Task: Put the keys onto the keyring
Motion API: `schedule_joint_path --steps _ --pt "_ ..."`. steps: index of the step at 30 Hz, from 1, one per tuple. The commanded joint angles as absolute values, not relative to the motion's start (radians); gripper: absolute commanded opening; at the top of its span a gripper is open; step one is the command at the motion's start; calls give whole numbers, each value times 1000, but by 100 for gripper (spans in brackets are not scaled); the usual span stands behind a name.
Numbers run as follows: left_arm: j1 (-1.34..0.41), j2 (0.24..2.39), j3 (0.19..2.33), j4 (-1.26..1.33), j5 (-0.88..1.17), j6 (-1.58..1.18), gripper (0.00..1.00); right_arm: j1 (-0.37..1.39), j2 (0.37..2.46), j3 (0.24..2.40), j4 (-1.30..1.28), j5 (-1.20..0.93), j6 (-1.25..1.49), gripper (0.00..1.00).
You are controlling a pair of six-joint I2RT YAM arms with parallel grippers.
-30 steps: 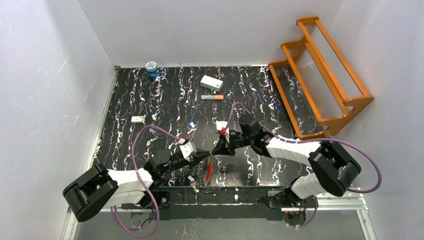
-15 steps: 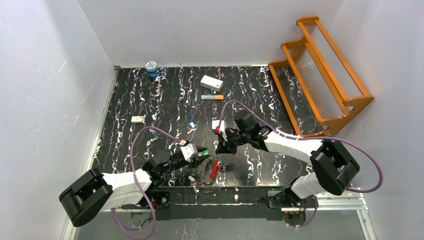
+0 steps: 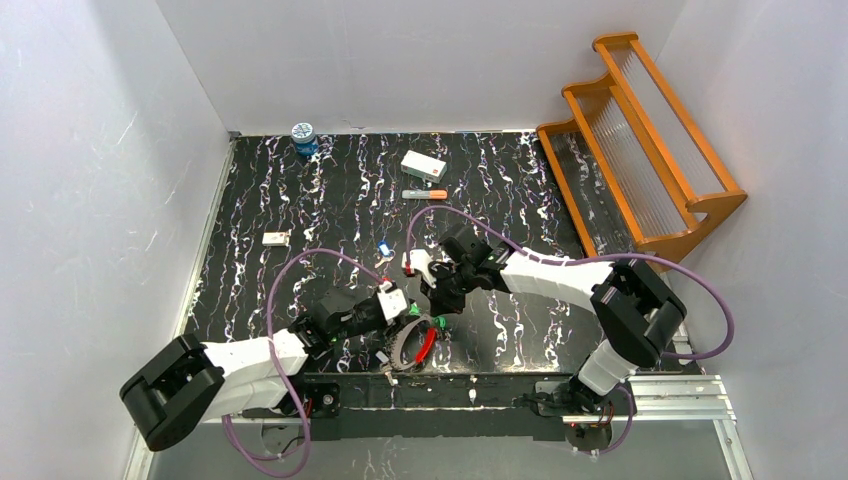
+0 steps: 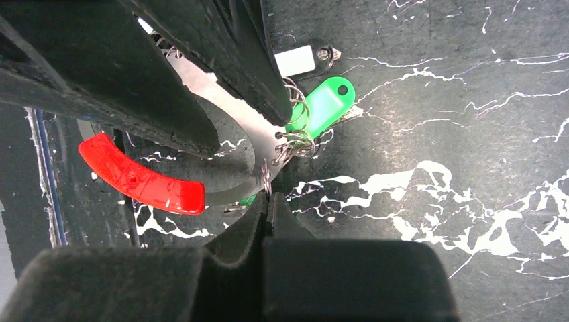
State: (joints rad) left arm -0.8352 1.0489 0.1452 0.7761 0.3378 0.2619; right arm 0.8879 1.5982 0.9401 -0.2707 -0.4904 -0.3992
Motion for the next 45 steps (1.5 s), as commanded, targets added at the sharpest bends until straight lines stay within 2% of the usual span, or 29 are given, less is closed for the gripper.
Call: schedule_joint_path --steps 1,13,27,30,36,37,41,43,45 --pt "-840 1081 184 741 400 286 36 897 1591 985 -295 -499 -387 1" --pt "-850 1185 226 760 427 290 28 905 1562 975 -262 -580 -380 1" --pt "-860 1239 248 783 451 283 9 907 1557 966 -244 -589 -377 1" --pt "-861 1244 252 784 456 276 0 906 1557 955 -223 -590 -384 1" --pt "-861 1233 242 802 437 229 0 901 1548 932 -175 -583 -382 1" --pt "-861 1229 236 810 424 216 0 896 1542 926 -161 -583 -377 5" --pt "-861 1204 200 878 382 153 0 870 1492 880 -84 -593 -347 33" --pt "-861 1191 175 927 358 113 0 857 1460 848 -33 -597 -329 43" --pt "-861 1179 150 981 329 70 0 842 1427 815 32 -612 -310 48"
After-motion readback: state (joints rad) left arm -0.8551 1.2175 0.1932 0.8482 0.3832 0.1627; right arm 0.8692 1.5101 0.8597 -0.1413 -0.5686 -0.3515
